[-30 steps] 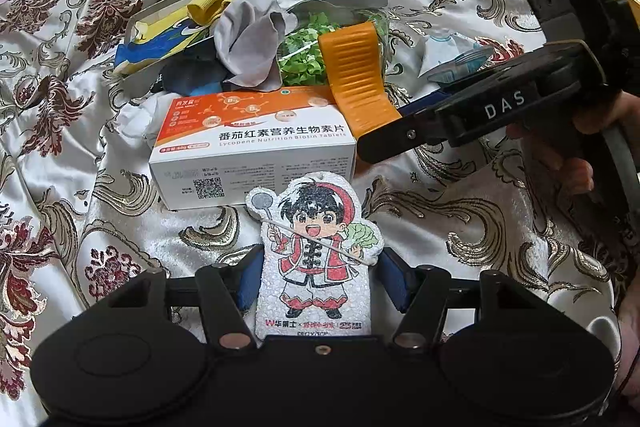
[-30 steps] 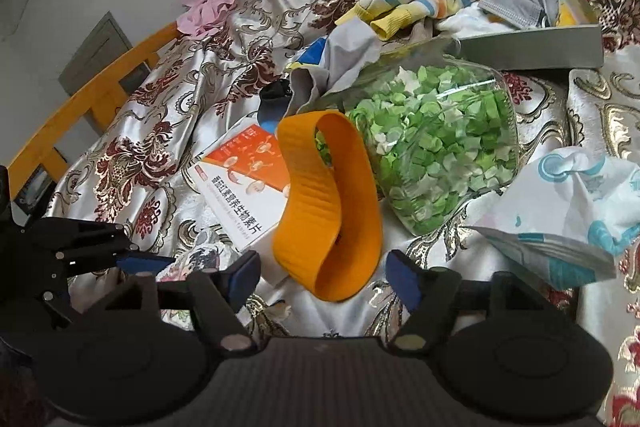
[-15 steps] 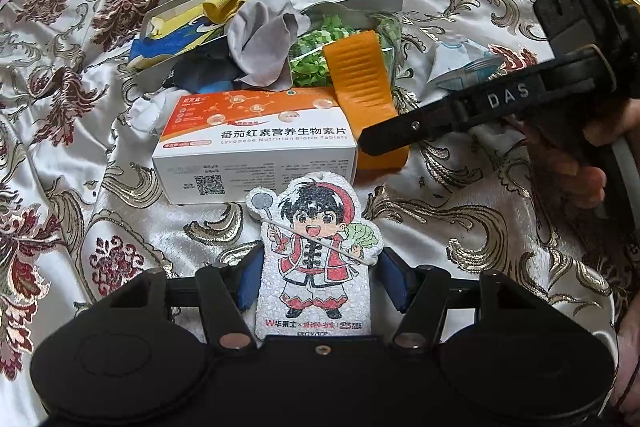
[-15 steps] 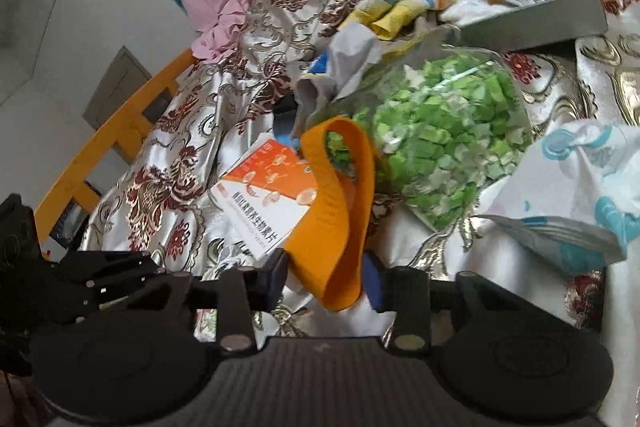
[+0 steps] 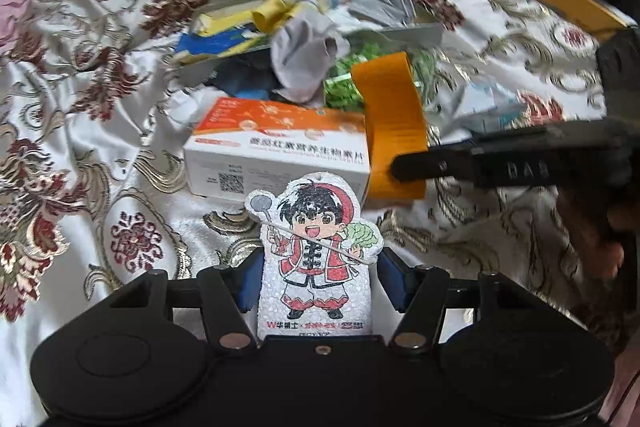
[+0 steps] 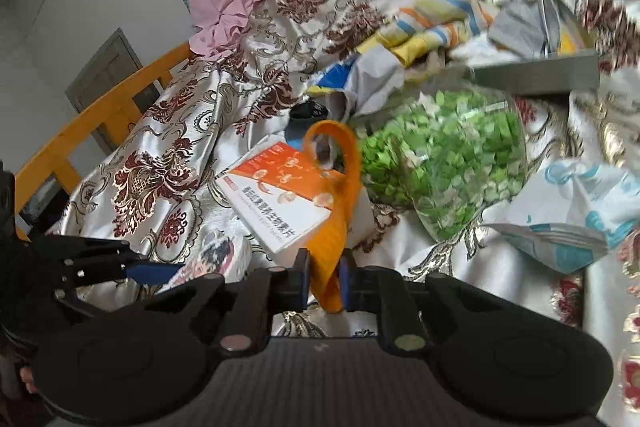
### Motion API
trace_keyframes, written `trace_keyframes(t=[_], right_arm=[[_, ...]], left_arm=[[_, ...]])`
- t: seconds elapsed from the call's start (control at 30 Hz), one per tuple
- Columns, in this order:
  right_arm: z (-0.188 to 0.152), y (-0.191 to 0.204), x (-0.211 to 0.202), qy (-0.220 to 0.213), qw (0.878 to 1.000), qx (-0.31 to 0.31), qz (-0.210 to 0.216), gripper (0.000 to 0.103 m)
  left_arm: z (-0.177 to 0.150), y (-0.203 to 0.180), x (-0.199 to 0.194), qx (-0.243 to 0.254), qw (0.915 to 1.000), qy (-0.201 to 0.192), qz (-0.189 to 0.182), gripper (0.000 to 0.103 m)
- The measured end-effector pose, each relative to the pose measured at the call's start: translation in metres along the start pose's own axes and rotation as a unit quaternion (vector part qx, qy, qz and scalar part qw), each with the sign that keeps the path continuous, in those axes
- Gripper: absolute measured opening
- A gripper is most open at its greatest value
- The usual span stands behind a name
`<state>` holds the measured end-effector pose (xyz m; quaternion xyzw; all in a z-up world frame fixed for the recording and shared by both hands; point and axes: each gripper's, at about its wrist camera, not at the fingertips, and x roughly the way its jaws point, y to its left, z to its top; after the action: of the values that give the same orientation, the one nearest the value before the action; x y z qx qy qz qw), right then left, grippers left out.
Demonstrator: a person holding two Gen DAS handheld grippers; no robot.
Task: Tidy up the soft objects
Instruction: 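Carry the card with the left tool while the right tool carries the strap into the tray, releasing both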
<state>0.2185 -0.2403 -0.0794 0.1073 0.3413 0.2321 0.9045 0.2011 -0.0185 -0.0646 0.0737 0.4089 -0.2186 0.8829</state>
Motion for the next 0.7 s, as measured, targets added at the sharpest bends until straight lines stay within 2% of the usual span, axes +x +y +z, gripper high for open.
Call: trace_keyframes(t=[0.17, 0.37, 0.7], right_arm=[[-0.004, 0.017, -0.013, -0.017, 0.999, -0.038, -0.028, 0.013], [0.001, 0.022, -0.04, -0.062, 0.997, -0.037, -0.036, 0.012], [0.021, 0.018, -0.073, -0.132, 0.99, -0.033, -0.041, 0.012]], left_arm=[[0.003, -0.007, -0.014, -0.018, 0.9995, -0.019, 0.016, 0.061], [0.013, -0.017, -0.033, -0.018, 0.9983, -0.046, 0.029, 0.061], [0.062, -0.019, -0.052, -0.04, 0.9921, -0.112, 0.04, 0.061]])
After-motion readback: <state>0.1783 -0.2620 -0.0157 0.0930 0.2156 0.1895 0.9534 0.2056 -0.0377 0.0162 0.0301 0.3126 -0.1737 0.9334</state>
